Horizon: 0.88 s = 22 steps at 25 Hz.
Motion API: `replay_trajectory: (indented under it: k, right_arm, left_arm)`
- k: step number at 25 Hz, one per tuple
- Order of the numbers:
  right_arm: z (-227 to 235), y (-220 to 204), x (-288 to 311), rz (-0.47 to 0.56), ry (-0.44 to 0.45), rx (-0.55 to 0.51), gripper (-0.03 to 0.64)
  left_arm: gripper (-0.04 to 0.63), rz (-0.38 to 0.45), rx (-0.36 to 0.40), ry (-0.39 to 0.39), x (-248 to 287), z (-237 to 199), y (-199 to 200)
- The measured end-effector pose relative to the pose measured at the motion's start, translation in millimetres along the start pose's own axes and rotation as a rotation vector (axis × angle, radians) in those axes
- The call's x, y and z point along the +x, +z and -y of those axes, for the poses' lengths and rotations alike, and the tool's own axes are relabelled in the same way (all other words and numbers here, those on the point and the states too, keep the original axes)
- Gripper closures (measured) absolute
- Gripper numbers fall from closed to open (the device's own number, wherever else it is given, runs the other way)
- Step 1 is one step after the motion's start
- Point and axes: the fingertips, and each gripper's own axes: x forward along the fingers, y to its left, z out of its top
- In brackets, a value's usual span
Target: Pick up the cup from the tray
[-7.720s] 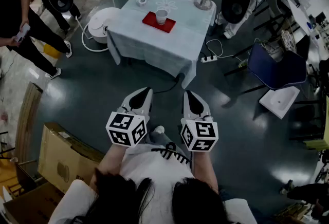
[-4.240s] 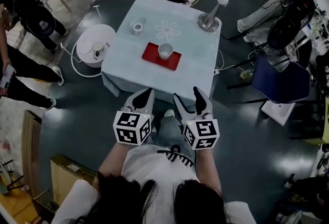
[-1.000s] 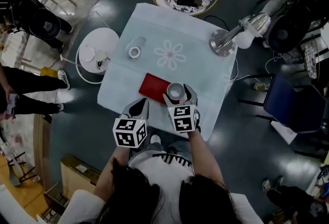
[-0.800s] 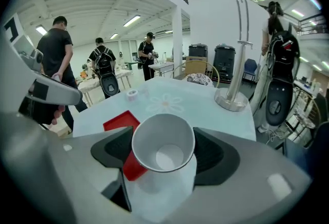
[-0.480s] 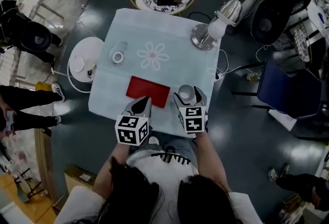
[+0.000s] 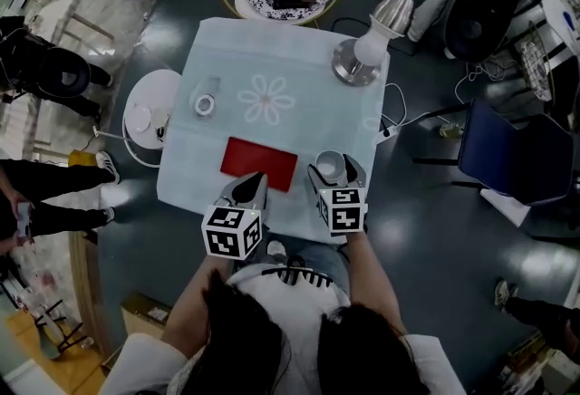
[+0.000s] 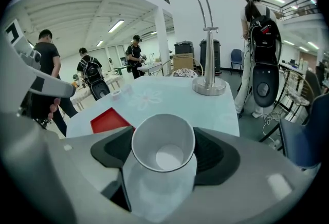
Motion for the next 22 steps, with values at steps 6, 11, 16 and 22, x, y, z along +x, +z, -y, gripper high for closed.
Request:
replay_trajectory:
  k: [6,11,16,22]
  right_arm:
    - [3.7,-5.8,4.5,-0.010,-0.019,0.015,0.225]
    - [5.4,2.9,-1.1,0.012,0.000,0.030,0.220]
    - [10.0,22.7,-11.8,0.073,-0.002,0.028,0.199]
    - [3.6,50.0,-41.3,0.174,0.005,0.011,0.199]
  left_arm:
    - [0.595,-0.008,0.002,0.013,-0.6,-7.9,-1.5]
    - [0.594,-0.009,0.014,0.003,-0.7,-4.0,-1.5]
    - [0.594,0.001,0.028,-0.026,3.5,8.0,0.9]
    - [0.594,0.046,0.017,-0.039,-4.0,13.2,6.6]
